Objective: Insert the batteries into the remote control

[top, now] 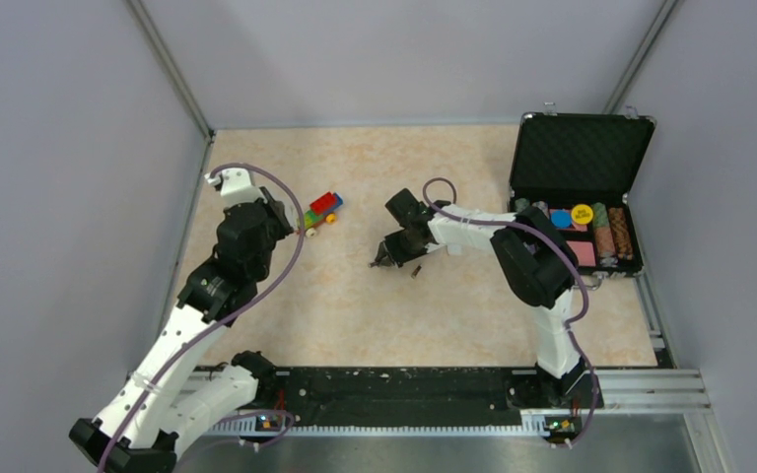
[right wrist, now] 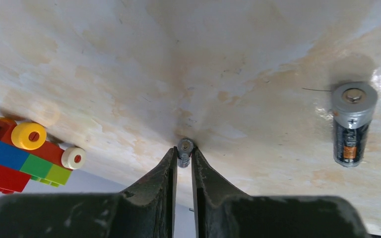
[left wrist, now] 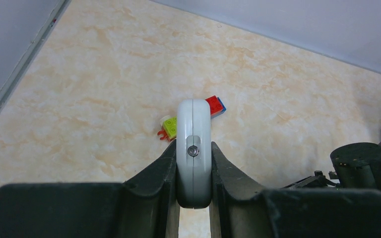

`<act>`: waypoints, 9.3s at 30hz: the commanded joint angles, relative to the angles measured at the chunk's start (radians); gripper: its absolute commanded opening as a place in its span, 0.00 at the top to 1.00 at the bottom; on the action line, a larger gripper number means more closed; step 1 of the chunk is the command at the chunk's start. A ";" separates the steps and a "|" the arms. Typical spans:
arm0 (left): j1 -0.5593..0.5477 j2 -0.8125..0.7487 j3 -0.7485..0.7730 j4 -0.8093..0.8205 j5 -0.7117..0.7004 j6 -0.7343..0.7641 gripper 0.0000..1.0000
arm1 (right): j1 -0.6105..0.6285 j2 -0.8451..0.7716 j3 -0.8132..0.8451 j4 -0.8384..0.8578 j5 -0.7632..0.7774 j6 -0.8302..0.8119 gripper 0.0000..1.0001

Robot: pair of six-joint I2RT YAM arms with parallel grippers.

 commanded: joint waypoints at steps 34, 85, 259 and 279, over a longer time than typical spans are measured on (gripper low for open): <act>0.008 0.001 -0.068 0.076 0.179 -0.211 1.00 | -0.024 -0.135 -0.020 -0.159 0.199 -0.482 0.99; 0.176 0.241 -0.182 0.930 1.002 -0.790 1.00 | -0.031 -0.736 0.008 0.298 0.226 -1.097 1.00; 0.144 0.512 -0.365 1.513 1.016 -1.072 1.00 | 0.117 -0.831 -0.379 0.726 -0.034 -2.694 0.22; 0.144 0.479 -0.361 1.479 1.017 -1.040 1.00 | 0.078 -0.803 -0.334 0.598 -0.071 -2.637 0.27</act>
